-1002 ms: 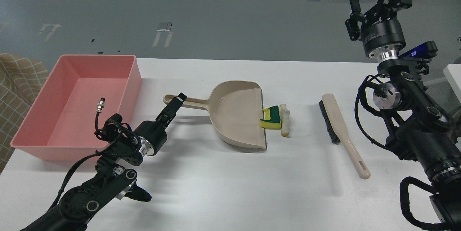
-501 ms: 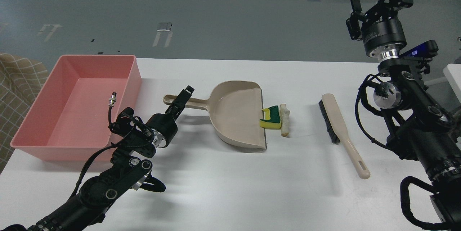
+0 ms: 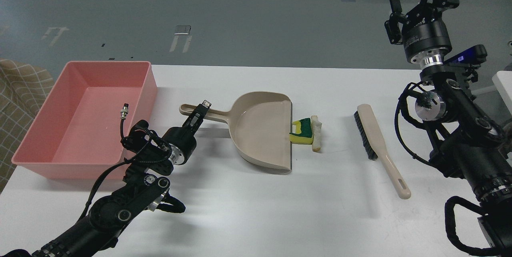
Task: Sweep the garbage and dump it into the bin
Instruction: 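Move the left gripper to the beige dustpan handle and grasp it, then reach the right gripper down to the wooden brush handle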
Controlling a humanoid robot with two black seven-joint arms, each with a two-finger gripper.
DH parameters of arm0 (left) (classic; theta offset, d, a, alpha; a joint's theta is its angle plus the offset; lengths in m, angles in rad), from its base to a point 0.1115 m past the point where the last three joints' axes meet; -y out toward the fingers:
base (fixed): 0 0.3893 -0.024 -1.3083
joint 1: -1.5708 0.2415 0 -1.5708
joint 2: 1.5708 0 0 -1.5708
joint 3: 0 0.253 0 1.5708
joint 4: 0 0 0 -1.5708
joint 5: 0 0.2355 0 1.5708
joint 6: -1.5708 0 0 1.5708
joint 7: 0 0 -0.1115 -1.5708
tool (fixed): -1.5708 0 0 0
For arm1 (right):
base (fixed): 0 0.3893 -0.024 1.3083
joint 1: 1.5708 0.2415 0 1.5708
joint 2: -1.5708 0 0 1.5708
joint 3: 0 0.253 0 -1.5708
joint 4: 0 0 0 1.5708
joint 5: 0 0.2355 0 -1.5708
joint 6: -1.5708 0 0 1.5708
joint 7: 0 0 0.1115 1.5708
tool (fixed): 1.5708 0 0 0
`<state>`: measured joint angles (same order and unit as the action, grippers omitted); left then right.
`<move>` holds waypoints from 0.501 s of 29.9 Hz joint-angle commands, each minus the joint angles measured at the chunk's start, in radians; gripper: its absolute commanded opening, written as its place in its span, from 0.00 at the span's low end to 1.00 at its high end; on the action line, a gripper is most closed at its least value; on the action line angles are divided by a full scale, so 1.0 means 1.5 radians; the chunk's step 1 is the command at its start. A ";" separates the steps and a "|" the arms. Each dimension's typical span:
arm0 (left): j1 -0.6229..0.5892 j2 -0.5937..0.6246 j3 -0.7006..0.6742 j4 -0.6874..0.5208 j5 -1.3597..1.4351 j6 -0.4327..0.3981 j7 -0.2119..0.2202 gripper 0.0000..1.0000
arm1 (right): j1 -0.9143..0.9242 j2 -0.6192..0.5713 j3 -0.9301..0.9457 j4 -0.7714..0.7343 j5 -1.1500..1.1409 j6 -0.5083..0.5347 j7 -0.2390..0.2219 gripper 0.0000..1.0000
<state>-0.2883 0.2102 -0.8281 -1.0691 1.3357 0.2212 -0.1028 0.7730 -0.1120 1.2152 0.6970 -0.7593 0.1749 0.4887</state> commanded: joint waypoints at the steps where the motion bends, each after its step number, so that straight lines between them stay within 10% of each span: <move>1: -0.008 0.001 0.000 -0.001 -0.011 0.001 0.000 0.00 | -0.002 -0.004 0.000 0.006 0.000 0.000 0.000 1.00; 15: -0.013 0.001 -0.001 -0.003 -0.021 0.003 -0.008 0.00 | -0.045 -0.395 -0.382 0.229 -0.001 0.011 -0.065 1.00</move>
<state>-0.3095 0.2116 -0.8302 -1.0740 1.3039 0.2249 -0.1094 0.7105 -0.5515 0.7815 0.9555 -0.7614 0.1922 0.4075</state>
